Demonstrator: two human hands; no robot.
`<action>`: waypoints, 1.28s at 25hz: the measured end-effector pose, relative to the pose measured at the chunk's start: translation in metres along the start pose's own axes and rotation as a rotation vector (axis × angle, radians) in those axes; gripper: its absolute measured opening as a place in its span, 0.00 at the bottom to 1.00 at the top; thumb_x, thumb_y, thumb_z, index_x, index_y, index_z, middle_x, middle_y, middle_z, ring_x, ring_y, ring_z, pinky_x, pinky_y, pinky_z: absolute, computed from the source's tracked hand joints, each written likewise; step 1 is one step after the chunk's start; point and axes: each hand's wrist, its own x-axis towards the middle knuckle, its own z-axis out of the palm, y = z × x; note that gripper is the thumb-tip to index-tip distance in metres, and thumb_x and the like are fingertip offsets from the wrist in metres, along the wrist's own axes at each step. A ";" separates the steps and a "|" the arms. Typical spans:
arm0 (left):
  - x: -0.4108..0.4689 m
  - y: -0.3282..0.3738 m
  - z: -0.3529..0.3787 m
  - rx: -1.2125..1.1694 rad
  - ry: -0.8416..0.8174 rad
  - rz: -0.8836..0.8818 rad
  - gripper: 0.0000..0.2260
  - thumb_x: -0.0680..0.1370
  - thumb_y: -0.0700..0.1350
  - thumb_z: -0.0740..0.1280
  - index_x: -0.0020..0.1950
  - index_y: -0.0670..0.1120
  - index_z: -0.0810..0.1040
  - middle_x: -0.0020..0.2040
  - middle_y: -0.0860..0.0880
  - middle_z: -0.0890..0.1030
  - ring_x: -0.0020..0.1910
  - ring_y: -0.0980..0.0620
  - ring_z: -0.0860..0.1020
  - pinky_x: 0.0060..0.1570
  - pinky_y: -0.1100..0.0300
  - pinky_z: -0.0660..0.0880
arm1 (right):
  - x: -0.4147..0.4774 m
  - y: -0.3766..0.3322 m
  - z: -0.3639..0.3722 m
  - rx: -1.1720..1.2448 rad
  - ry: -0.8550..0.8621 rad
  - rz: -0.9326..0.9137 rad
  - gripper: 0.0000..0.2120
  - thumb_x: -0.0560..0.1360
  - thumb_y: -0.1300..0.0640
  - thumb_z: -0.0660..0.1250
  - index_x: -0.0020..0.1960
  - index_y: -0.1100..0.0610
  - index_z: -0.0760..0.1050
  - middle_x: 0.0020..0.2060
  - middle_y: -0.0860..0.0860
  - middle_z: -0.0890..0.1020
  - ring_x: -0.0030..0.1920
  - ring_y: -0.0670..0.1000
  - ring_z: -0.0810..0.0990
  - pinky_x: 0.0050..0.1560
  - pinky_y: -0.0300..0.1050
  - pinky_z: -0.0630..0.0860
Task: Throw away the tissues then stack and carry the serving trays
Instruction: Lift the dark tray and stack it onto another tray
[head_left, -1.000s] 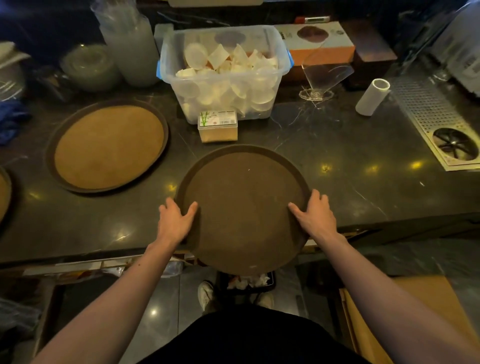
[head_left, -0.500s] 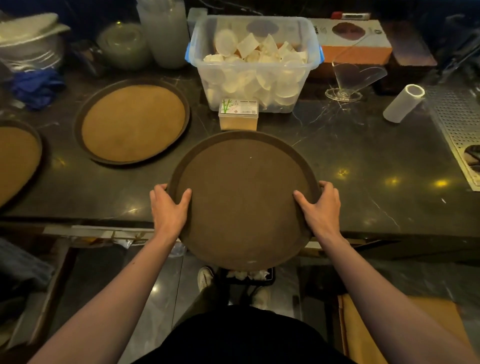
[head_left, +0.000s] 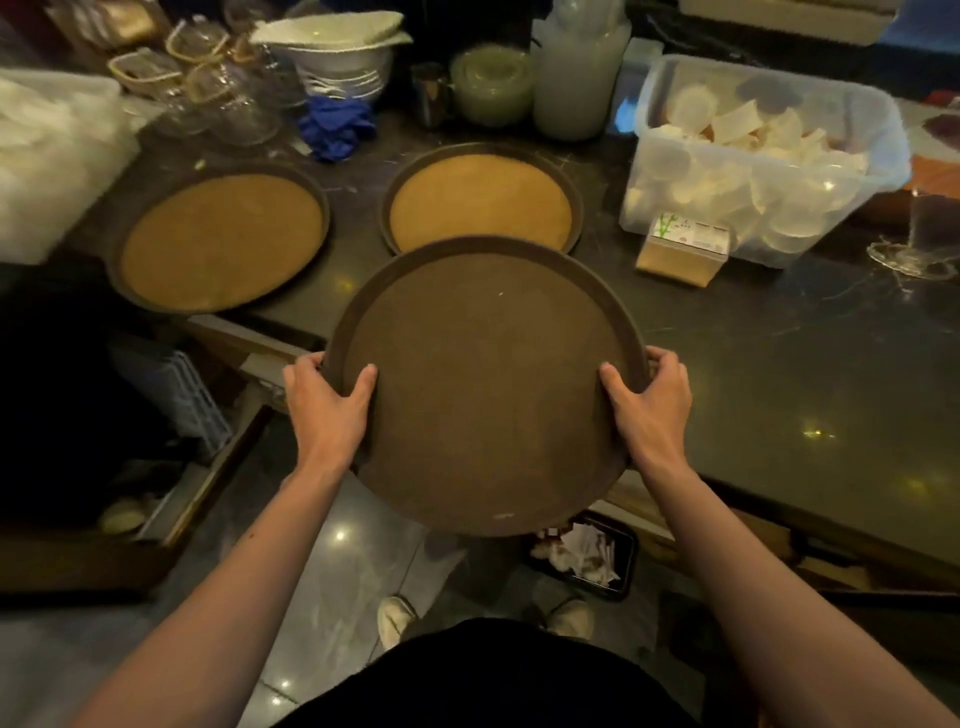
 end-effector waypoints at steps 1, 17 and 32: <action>0.012 -0.013 -0.017 -0.002 0.012 -0.002 0.23 0.74 0.51 0.71 0.63 0.41 0.71 0.61 0.43 0.70 0.57 0.47 0.72 0.54 0.60 0.66 | -0.008 -0.012 0.019 -0.001 -0.007 -0.013 0.21 0.74 0.49 0.72 0.63 0.56 0.71 0.58 0.53 0.74 0.56 0.48 0.72 0.56 0.45 0.71; 0.149 -0.148 -0.155 0.026 0.177 -0.173 0.25 0.73 0.52 0.72 0.64 0.41 0.69 0.63 0.41 0.68 0.57 0.42 0.73 0.58 0.52 0.71 | -0.039 -0.151 0.234 -0.073 -0.204 -0.166 0.23 0.73 0.48 0.73 0.62 0.57 0.72 0.57 0.53 0.75 0.55 0.50 0.75 0.57 0.49 0.76; 0.290 -0.133 -0.102 0.084 0.300 -0.273 0.24 0.75 0.52 0.71 0.63 0.41 0.69 0.62 0.41 0.67 0.60 0.44 0.71 0.60 0.54 0.68 | 0.106 -0.207 0.368 -0.083 -0.383 -0.219 0.24 0.72 0.49 0.73 0.63 0.59 0.71 0.58 0.54 0.73 0.56 0.50 0.73 0.55 0.46 0.72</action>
